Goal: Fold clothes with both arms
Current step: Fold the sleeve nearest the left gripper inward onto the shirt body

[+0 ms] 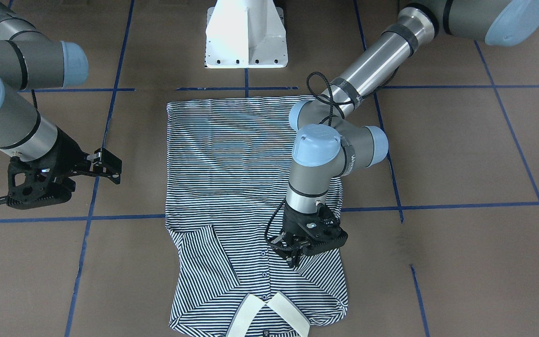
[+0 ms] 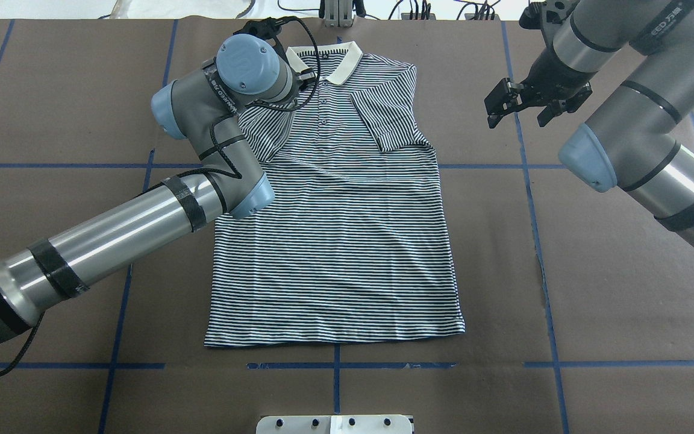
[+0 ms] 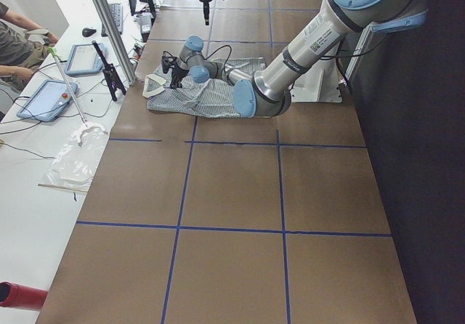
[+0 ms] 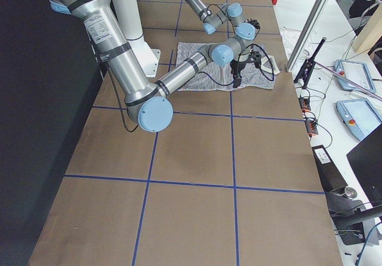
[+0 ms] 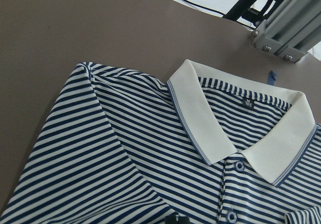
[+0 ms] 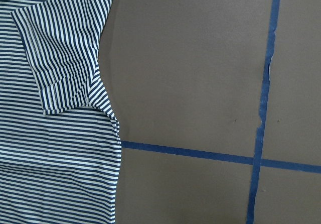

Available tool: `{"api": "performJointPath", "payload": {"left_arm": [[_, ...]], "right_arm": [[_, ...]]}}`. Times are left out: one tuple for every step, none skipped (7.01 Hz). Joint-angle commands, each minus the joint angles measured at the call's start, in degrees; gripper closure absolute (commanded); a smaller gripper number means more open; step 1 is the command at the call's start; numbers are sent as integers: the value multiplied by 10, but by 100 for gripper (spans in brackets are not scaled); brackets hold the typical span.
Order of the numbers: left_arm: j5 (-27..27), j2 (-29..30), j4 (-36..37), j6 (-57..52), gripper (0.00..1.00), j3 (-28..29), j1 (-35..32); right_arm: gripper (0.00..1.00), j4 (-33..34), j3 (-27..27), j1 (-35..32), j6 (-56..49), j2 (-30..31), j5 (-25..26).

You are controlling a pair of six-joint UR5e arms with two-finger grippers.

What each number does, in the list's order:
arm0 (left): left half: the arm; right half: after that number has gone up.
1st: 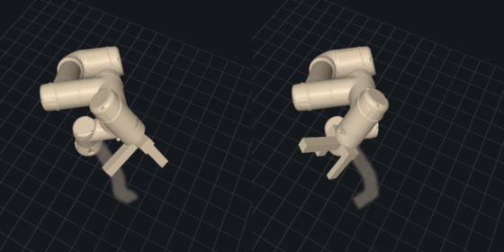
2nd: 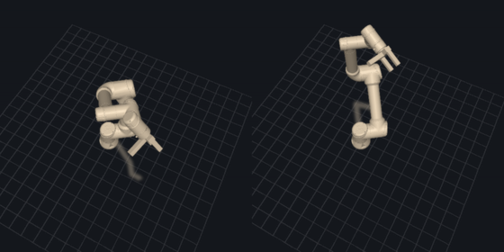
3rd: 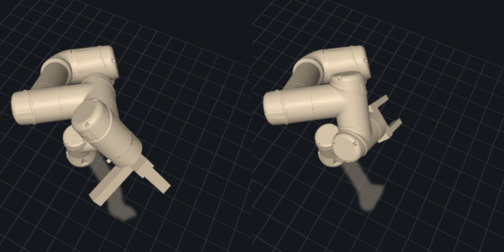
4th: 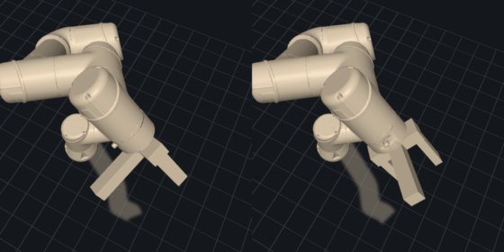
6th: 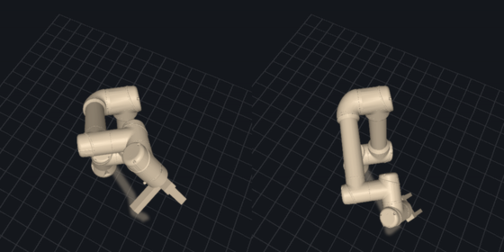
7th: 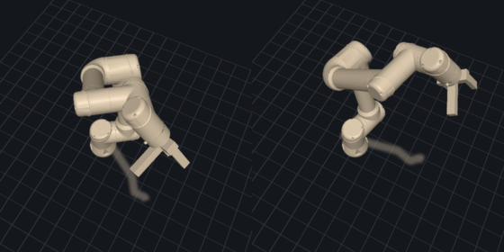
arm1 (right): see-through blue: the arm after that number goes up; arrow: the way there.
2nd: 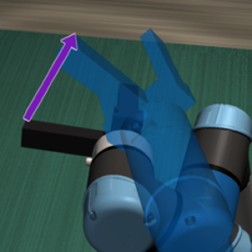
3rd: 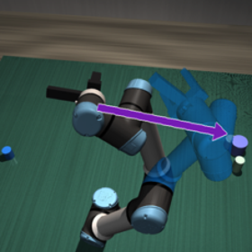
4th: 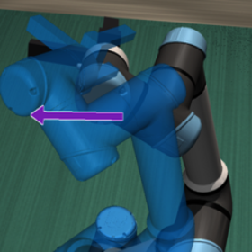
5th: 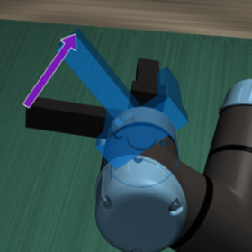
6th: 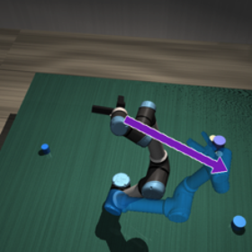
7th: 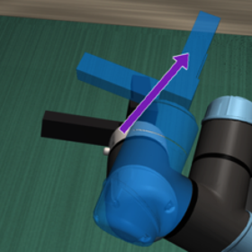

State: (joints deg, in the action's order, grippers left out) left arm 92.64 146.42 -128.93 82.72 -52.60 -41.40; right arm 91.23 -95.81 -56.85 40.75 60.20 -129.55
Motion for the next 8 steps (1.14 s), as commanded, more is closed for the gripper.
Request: {"api": "performJointPath", "payload": {"left_arm": [[-4,1,-11,-21,0,-7,2],[2,-2,-10,-22,0,-32,2],[32,-28,7,-23,0,-81,1],[108,-85,55,-28,0,-167,1],[119,-163,94,-61,0,-281,1],[143,-204,196,-121,0,-382,2],[148,-232,289,-176,0,-472,3],[150,-316,286,-186,0,-554,7]], "right_arm": [[0,-1,-1,1,-3,-1,7],[0,0,-2,1,-1,1,11],[0,0,-6,0,2,3,10],[0,-1,-17,0,22,15,8],[0,-1,-44,15,47,38,10],[0,-13,-80,45,123,74,15],[0,-91,-120,94,203,119,57],[0,-189,-145,161,288,181,128]]}}
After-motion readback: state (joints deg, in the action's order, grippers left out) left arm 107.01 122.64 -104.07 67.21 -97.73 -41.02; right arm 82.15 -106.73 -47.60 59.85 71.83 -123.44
